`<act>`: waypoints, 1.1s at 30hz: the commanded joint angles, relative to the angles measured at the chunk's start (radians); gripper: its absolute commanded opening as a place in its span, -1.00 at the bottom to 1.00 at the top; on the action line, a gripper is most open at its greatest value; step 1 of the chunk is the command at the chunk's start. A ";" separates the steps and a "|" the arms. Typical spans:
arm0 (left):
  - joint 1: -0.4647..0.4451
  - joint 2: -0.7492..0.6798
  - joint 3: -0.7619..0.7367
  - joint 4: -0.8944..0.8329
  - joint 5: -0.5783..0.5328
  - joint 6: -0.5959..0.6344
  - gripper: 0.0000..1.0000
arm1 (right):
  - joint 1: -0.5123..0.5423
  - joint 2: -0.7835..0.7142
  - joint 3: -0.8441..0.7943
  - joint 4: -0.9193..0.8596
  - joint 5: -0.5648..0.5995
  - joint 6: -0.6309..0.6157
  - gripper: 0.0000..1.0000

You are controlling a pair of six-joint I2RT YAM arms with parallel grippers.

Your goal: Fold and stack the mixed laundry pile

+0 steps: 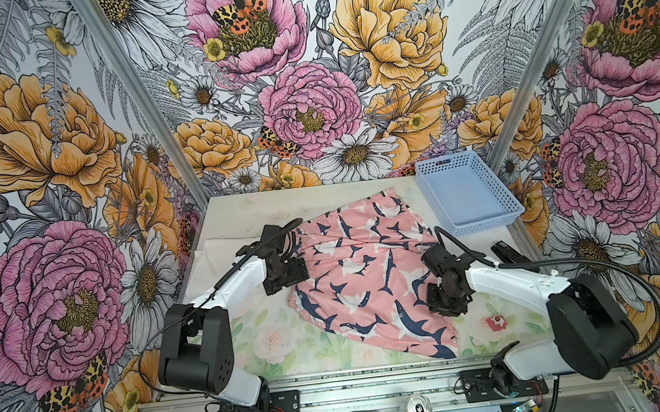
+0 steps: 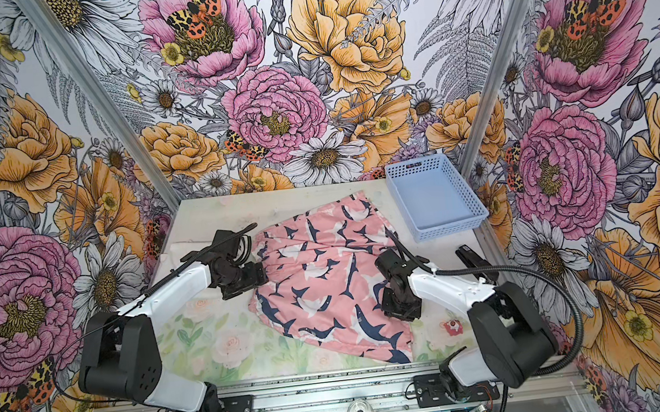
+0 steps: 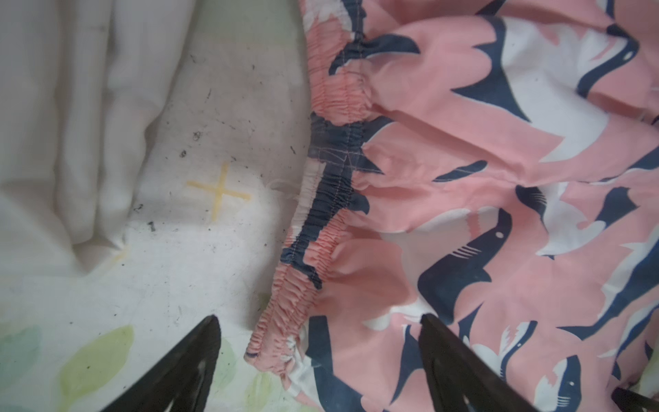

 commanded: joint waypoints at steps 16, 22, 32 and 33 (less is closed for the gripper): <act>0.056 -0.042 -0.041 0.070 0.016 -0.015 0.68 | -0.199 0.169 0.299 0.032 0.042 -0.257 -0.33; 0.052 -0.072 -0.067 0.070 0.030 -0.030 0.68 | -0.246 -0.098 0.115 -0.080 0.011 -0.213 -0.15; 0.048 -0.080 -0.071 0.058 0.043 -0.027 0.67 | -0.260 -0.253 -0.052 -0.106 0.031 -0.097 -0.17; 0.049 -0.081 -0.071 0.056 0.042 -0.025 0.67 | -0.260 -0.251 -0.067 -0.105 0.024 -0.090 -0.17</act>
